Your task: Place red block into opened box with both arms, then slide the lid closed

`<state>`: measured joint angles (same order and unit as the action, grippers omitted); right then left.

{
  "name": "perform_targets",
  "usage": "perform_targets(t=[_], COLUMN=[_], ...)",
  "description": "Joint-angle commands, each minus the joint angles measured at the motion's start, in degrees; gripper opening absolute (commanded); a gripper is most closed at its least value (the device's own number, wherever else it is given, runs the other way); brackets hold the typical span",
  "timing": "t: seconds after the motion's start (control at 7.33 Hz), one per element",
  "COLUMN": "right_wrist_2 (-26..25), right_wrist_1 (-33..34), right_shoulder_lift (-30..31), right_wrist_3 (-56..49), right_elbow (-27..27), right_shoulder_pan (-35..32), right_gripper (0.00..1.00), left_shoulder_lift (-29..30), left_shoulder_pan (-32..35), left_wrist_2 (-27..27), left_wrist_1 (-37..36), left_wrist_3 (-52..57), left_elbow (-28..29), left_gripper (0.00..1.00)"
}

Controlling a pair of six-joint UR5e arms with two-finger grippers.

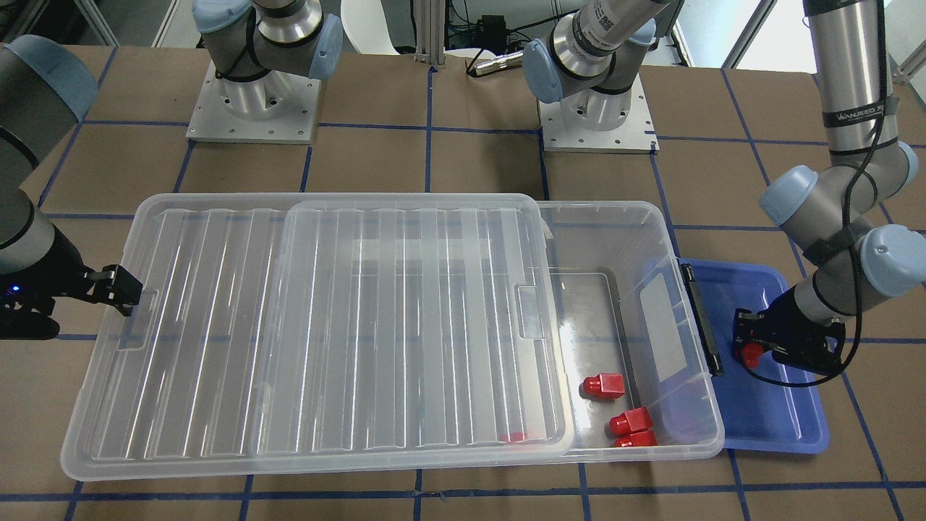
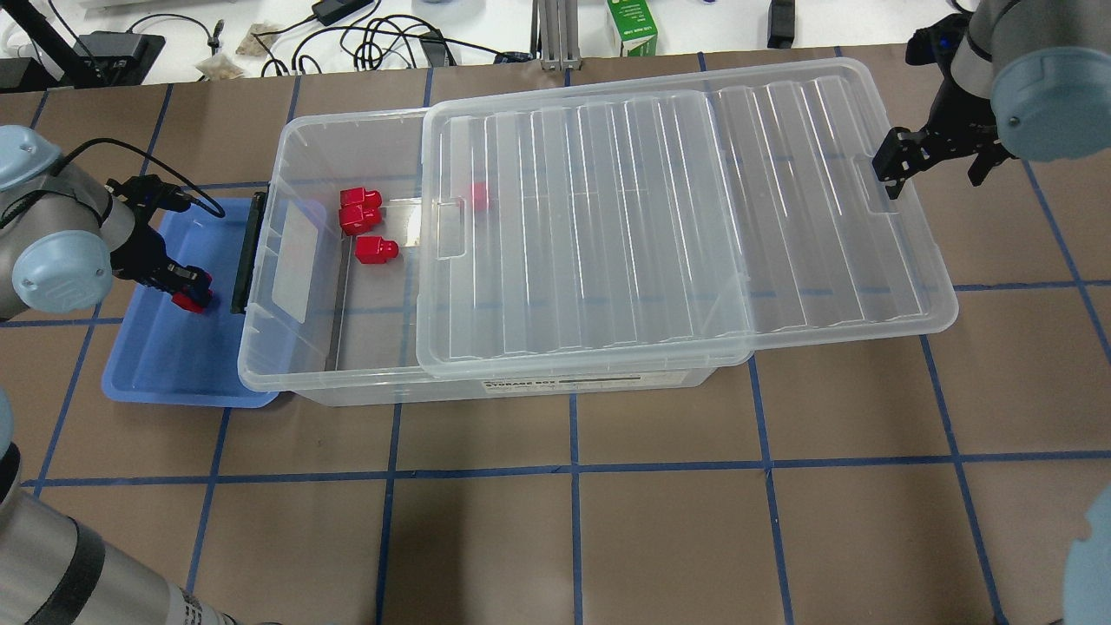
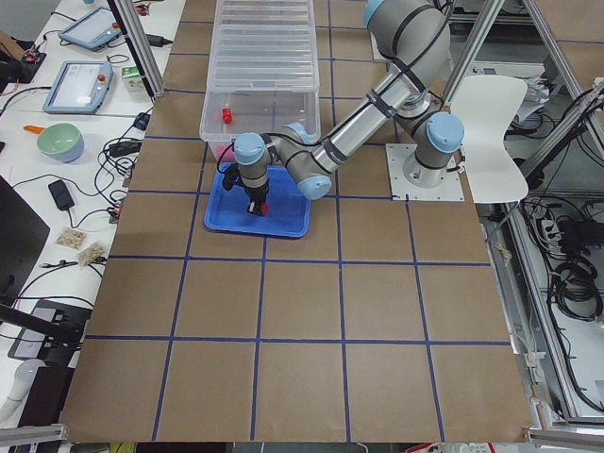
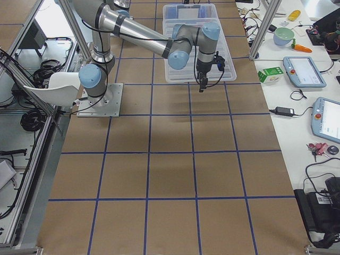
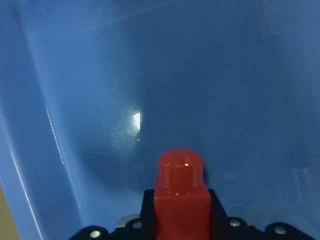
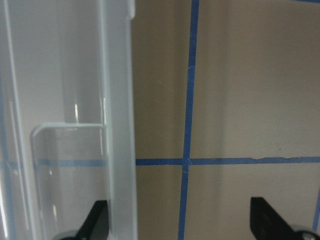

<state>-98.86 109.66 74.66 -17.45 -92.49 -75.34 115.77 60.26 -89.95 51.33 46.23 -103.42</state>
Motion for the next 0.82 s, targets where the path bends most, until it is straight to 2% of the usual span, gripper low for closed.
perform_targets(t=[0.0, 0.41, 0.68], right_wrist_2=[-0.4, -2.7, -2.7], right_wrist_1=[-0.1, -0.1, -0.1], right_shoulder_lift=[-0.3, -0.3, -0.3], right_wrist_3=[0.0, -0.1, -2.6], right_elbow=[0.9, 0.9, 0.9], right_shoulder_pan=[0.0, 0.0, 1.3], right_gripper=[1.0, 1.0, 1.0], left_shoulder_lift=[-3.9, -10.5, -14.7], left_shoulder_pan=[0.2, 1.4, 8.0], left_wrist_2=[-0.4, -0.3, -0.6], left_wrist_1=[9.0, 32.4, 37.5], left_wrist_3=[0.0, -0.2, -8.1], left_elbow=[3.5, 16.3, 18.5], left_gripper=[0.16, 0.16, 0.16])
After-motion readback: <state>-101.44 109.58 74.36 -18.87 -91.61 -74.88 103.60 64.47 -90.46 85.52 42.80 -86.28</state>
